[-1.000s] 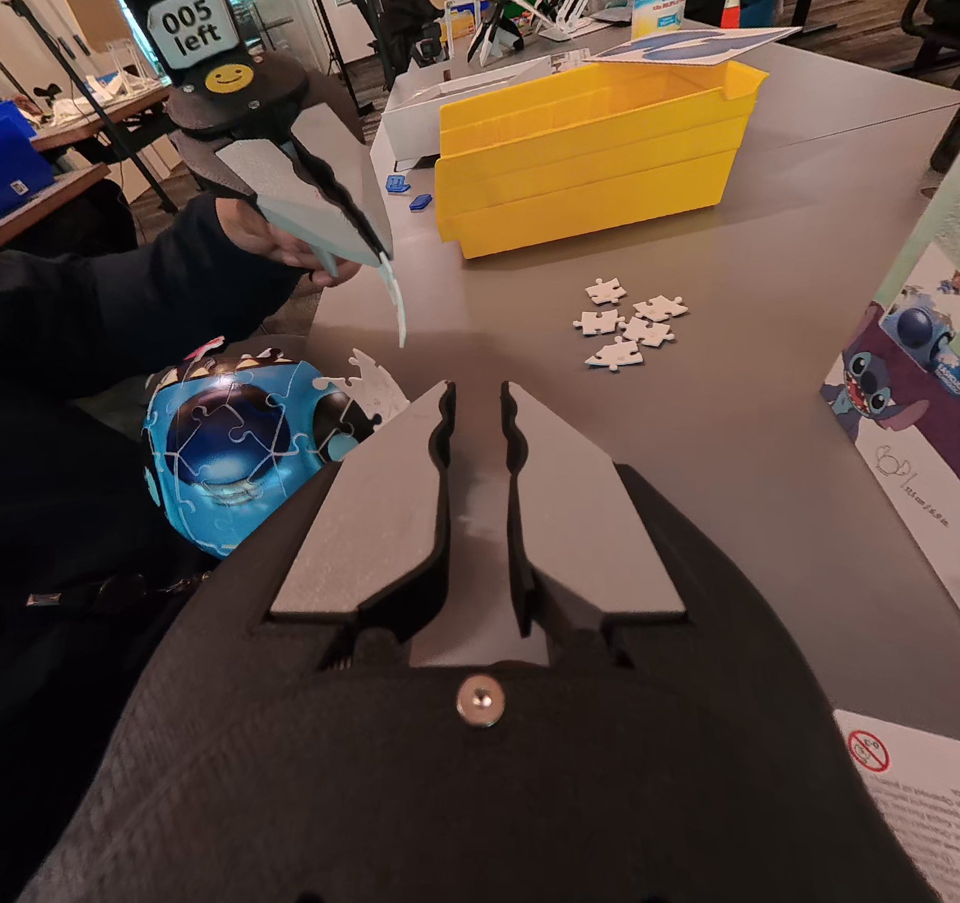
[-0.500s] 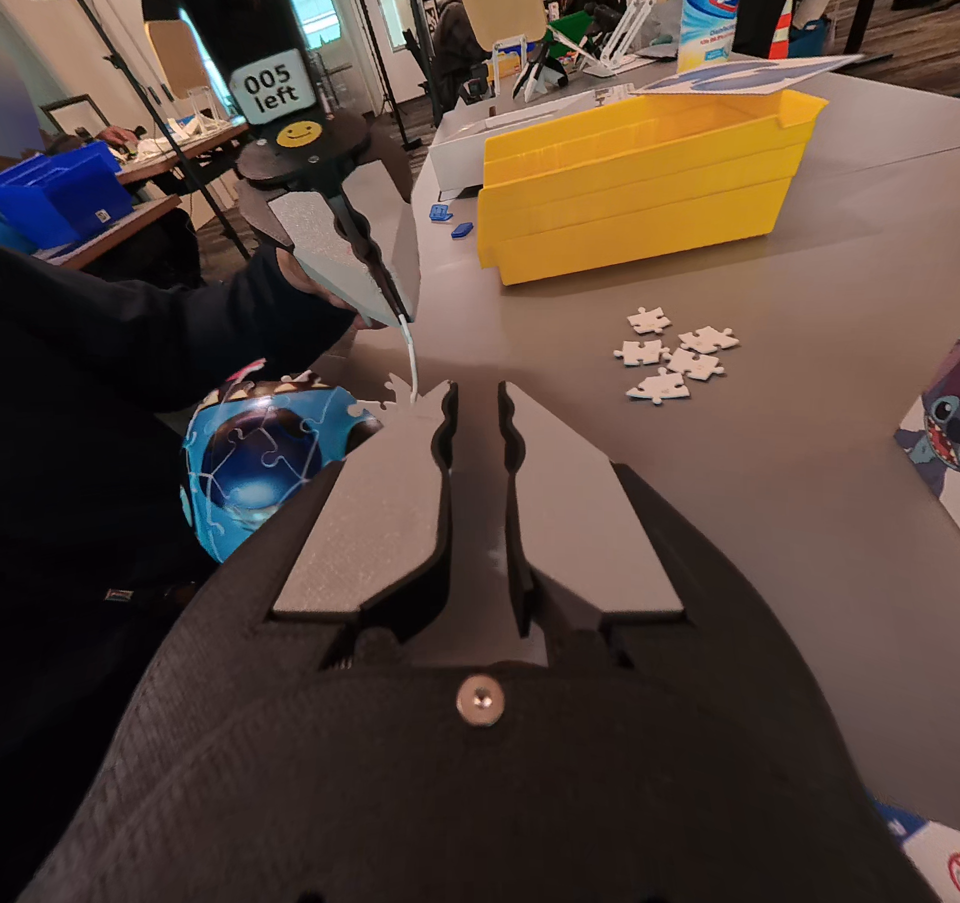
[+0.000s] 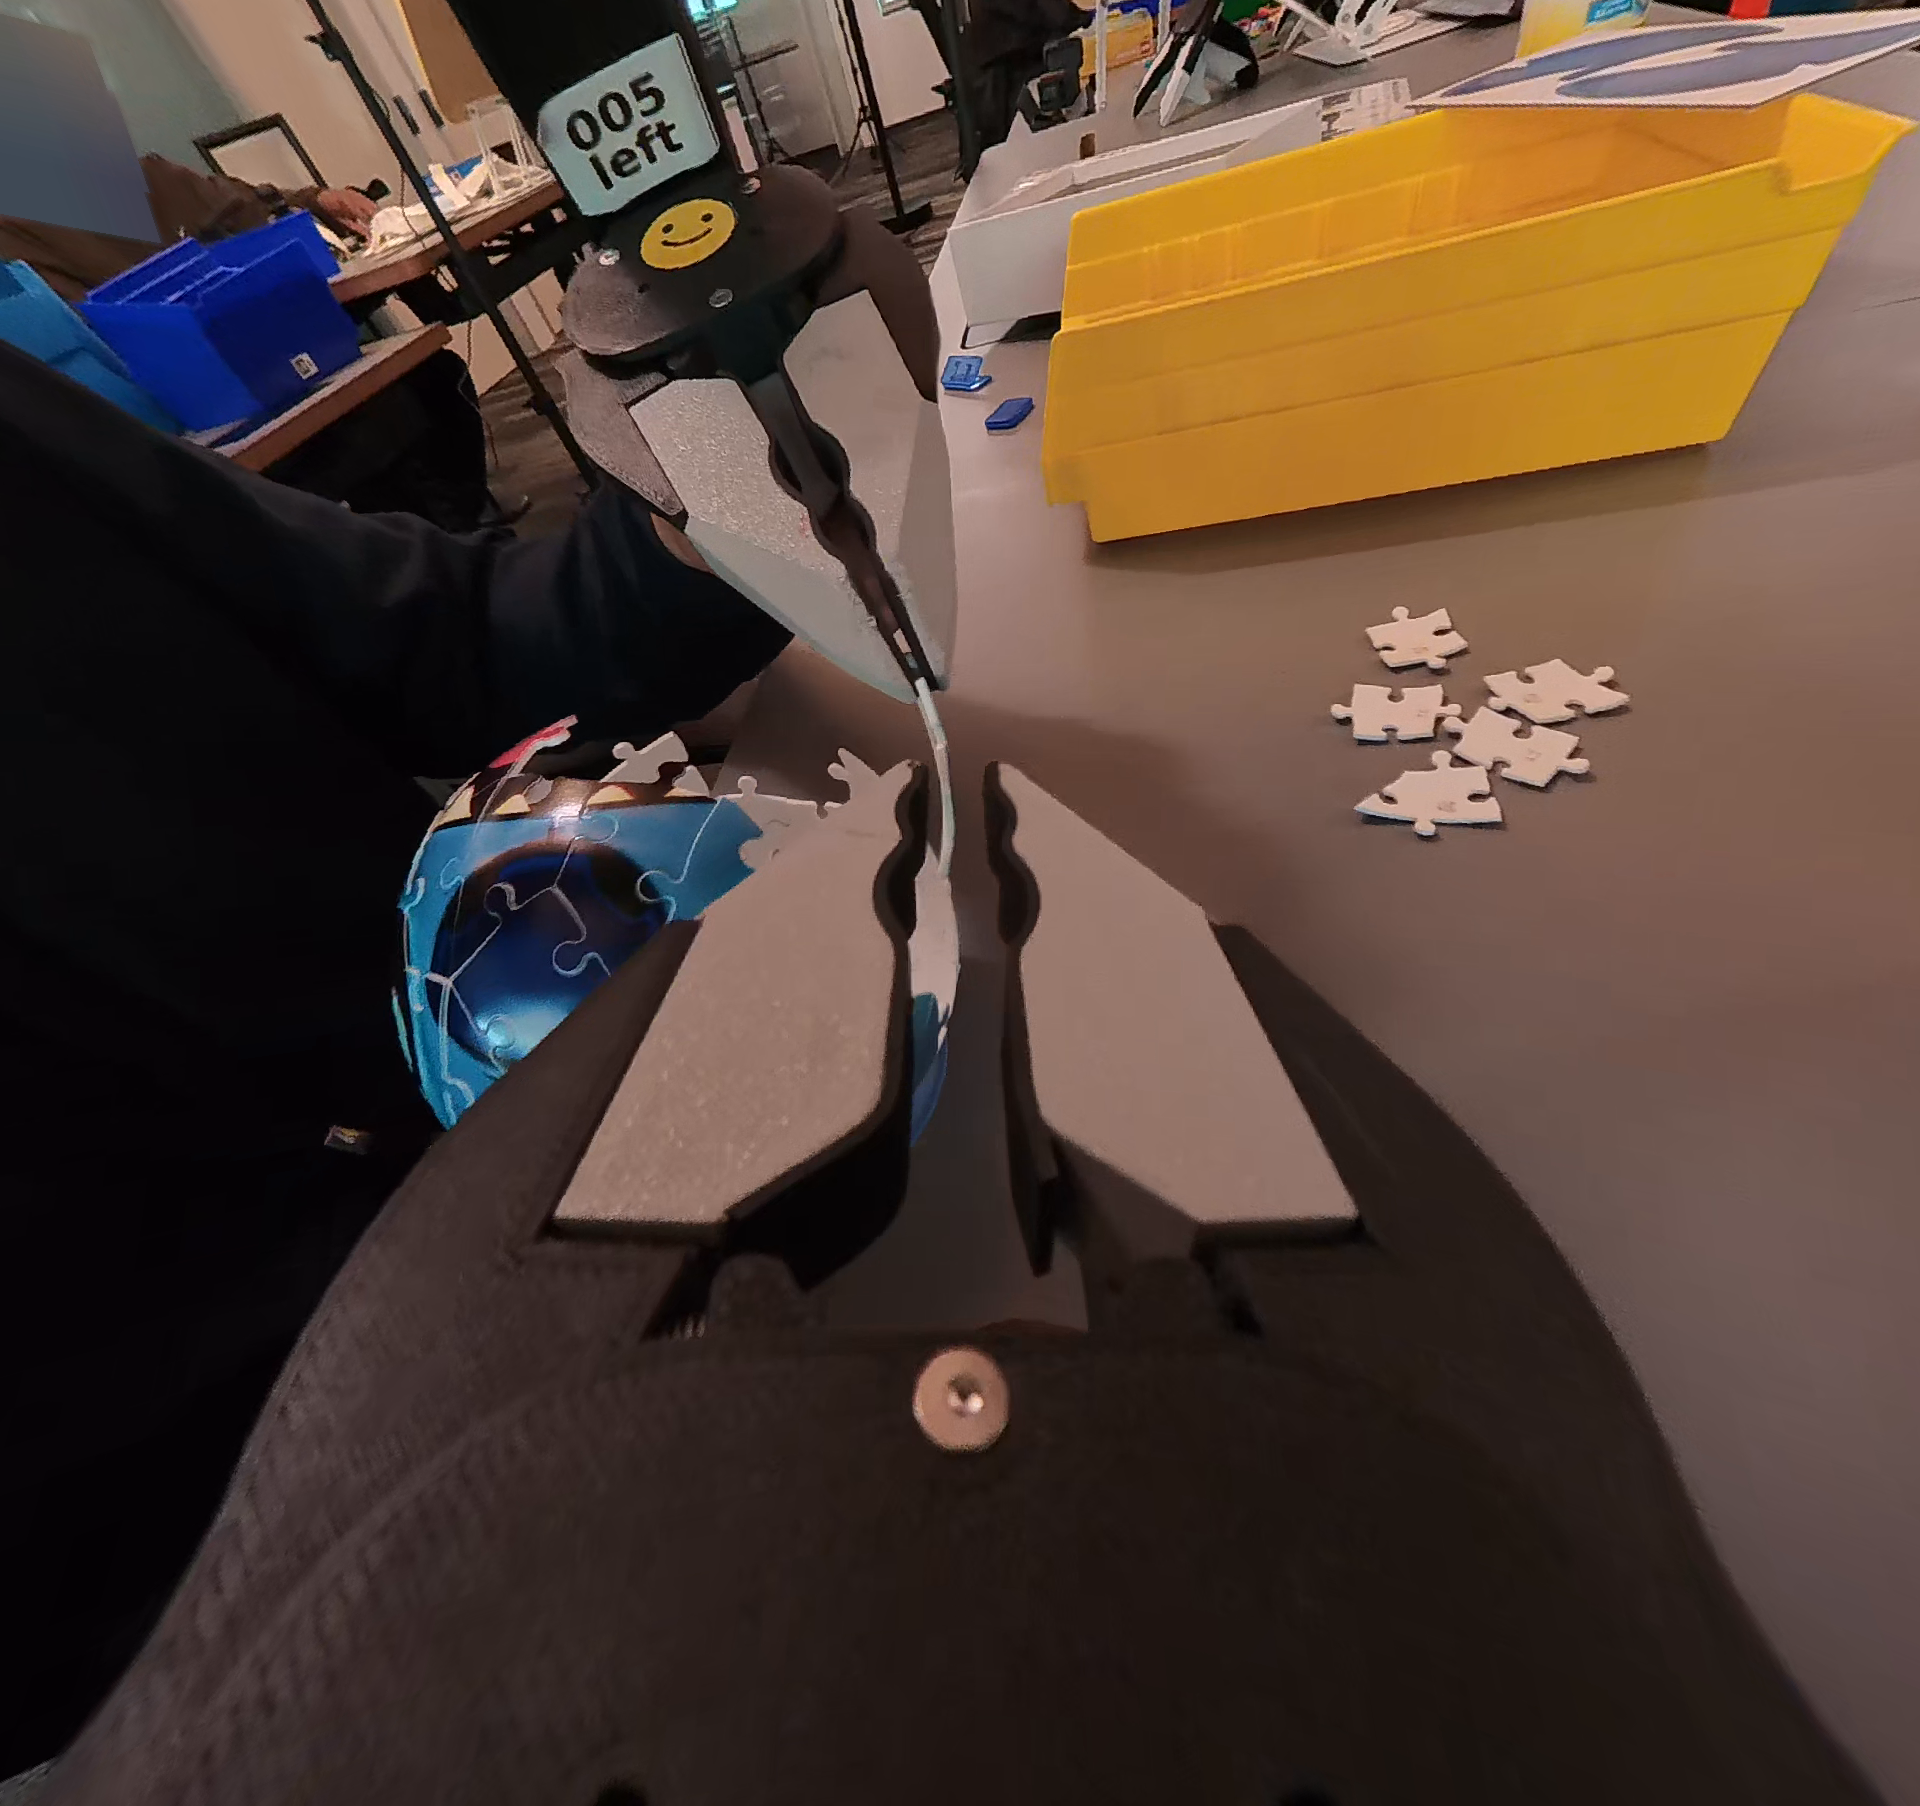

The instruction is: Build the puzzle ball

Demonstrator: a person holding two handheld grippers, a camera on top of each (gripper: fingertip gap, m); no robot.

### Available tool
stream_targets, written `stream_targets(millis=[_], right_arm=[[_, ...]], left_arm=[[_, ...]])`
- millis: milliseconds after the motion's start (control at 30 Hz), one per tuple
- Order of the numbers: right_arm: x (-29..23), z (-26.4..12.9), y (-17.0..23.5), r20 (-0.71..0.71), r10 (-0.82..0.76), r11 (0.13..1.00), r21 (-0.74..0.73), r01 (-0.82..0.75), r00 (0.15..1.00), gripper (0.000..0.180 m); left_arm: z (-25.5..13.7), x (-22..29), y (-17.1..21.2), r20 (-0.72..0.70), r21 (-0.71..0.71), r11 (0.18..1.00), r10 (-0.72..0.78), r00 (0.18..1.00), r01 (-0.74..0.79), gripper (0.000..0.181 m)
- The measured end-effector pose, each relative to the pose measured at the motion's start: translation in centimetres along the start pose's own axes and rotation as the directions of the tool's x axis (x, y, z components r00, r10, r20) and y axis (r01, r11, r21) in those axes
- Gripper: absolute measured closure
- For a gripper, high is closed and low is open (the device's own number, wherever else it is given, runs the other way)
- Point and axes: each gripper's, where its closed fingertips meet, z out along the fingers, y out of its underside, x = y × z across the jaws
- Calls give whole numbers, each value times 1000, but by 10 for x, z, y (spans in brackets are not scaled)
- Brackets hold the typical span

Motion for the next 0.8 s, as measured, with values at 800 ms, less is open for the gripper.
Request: stream_targets(millis=[800], right_arm=[[4, 22, 25, 34, -52, 988, -143, 56, 998, 180]], left_arm=[[-22, -5, 20, 43, -172, 979, -102, 994, 108, 170]])
